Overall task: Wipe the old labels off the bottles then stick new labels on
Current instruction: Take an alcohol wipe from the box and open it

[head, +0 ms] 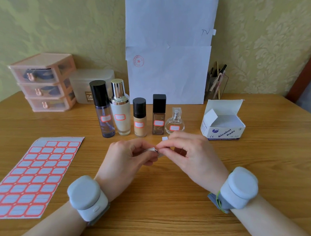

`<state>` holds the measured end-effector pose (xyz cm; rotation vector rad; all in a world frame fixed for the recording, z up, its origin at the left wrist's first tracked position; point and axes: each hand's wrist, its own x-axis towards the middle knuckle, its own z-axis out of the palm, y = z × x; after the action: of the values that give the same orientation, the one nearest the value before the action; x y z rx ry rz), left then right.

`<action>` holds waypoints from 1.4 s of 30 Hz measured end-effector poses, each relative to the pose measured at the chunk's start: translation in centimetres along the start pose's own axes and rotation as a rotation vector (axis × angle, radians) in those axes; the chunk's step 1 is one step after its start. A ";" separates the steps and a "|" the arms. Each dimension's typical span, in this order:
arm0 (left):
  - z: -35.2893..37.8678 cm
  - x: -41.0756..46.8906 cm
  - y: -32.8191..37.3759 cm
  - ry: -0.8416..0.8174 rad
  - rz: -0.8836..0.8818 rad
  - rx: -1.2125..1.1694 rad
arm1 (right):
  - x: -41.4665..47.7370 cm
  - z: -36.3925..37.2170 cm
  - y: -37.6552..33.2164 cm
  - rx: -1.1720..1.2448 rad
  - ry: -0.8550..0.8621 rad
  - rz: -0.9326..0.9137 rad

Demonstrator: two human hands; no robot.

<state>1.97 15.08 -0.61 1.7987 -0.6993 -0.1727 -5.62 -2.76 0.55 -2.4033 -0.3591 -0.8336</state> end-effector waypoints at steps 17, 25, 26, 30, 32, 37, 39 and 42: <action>0.1 -0.1 0.3 0.008 0.008 0.060 | -0.1 0.2 0.2 -0.023 -0.017 0.004; 0.2 -0.3 0.4 -0.023 0.032 0.131 | -0.1 0.3 -0.2 -0.079 0.015 0.015; 0.3 -0.3 0.4 -0.021 0.026 0.123 | -0.1 0.3 -0.2 -0.082 0.017 0.017; 0.3 -0.3 0.5 -0.007 0.008 0.069 | -0.2 0.5 -0.4 -0.100 -0.006 -0.002; 0.3 -0.4 0.4 -0.017 0.021 0.073 | -0.2 0.5 -0.4 -0.101 0.006 -0.003; 0.3 -0.3 0.2 -0.056 0.037 0.109 | 0.0 0.4 -0.5 -0.082 0.065 0.005; 0.4 -0.3 0.1 -0.050 0.022 0.083 | 0.0 0.2 -0.5 -0.078 0.059 0.023; 0.5 -0.2 0.0 -0.014 -0.013 0.018 | 0.0 0.1 -0.5 -0.063 0.046 0.042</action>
<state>1.59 14.81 -0.83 1.8211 -0.7019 -0.1885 -5.74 -2.25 0.70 -2.4365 -0.2678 -0.8916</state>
